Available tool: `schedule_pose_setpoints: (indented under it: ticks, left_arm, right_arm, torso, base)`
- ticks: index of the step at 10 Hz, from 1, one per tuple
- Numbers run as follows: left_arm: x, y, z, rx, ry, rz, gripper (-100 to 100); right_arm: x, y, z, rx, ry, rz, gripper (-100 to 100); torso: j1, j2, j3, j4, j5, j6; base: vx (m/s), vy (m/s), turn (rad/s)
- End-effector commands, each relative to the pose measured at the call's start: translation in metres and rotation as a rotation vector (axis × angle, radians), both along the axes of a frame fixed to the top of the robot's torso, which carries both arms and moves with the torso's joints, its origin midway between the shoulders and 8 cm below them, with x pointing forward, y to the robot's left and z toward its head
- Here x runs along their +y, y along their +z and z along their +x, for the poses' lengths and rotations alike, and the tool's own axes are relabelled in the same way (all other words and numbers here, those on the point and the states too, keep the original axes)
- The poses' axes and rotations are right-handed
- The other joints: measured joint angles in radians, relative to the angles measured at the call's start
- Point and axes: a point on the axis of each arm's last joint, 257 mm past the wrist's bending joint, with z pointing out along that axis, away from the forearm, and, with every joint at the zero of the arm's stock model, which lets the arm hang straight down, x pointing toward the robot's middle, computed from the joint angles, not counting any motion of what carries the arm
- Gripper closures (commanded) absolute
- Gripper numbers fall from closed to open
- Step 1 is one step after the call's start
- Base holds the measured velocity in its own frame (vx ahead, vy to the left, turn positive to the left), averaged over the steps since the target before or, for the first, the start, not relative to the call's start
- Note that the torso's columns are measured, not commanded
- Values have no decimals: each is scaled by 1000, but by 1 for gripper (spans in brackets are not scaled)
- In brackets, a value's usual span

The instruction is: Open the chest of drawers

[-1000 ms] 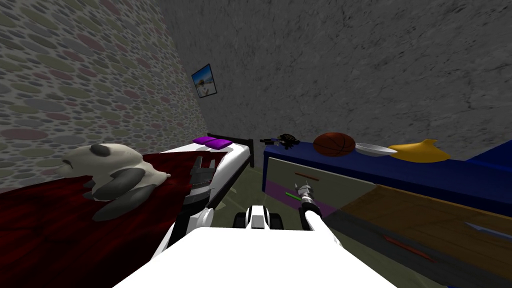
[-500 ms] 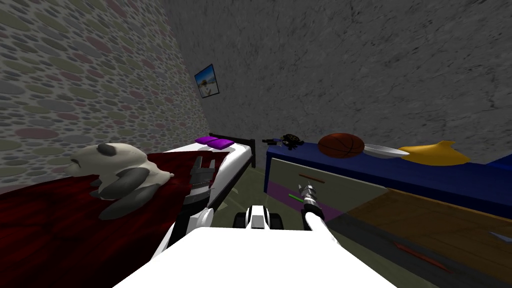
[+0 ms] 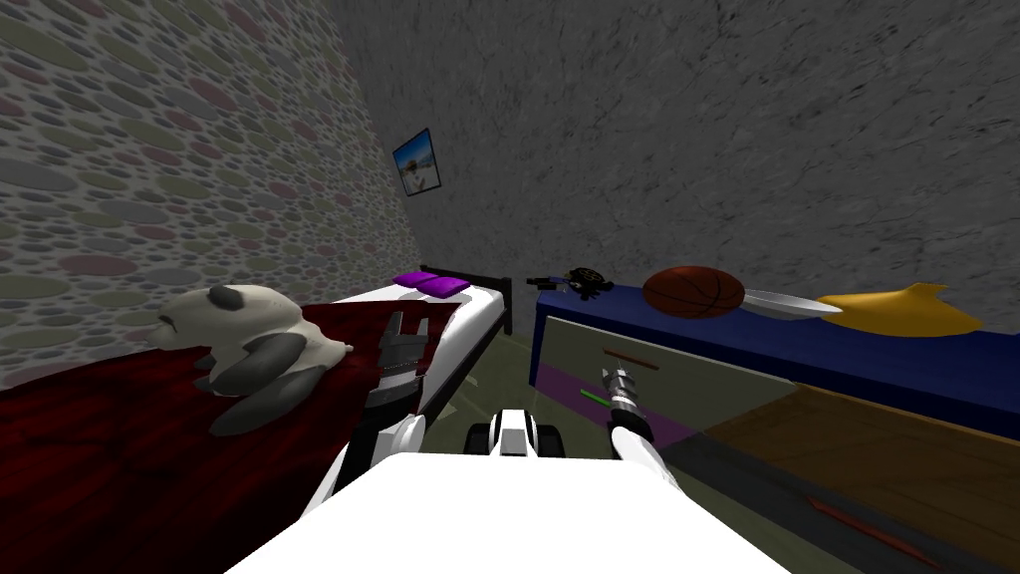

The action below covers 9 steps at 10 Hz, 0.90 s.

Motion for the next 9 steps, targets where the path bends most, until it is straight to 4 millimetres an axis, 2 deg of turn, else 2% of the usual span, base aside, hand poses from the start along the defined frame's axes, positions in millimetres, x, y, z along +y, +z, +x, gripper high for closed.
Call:
schedule_pose_setpoints:
  ticks: [1,6,7,8,9]
  left_arm:
    - [0,0,0,0,0,0,0]
    - [0,0,0,0,0,0,0]
    - [0,0,0,0,0,0,0]
    - [0,0,0,0,0,0,0]
    - [0,0,0,0,0,0,0]
  right_arm:
    - [-5,9,-1,7,10,-116,-100]
    - [-16,23,-2,16,33,-310,-100]
    - [-15,21,-2,16,30,-291,-100]
    - [-26,30,7,16,28,-297,-100]
    - [-22,25,3,15,28,-297,-100]
  torso:
    - [-1,0,0,0,0,0]
    - [-1,1,0,0,0,0]
    - [-1,1,0,0,0,0]
    - [-2,1,1,0,-1,0]
    - [-3,-2,-1,0,-1,0]
  base:
    - [18,39,23]
    - [20,40,28]
    - [6,12,4]
    - [59,-11,11]
    - [39,-10,8]
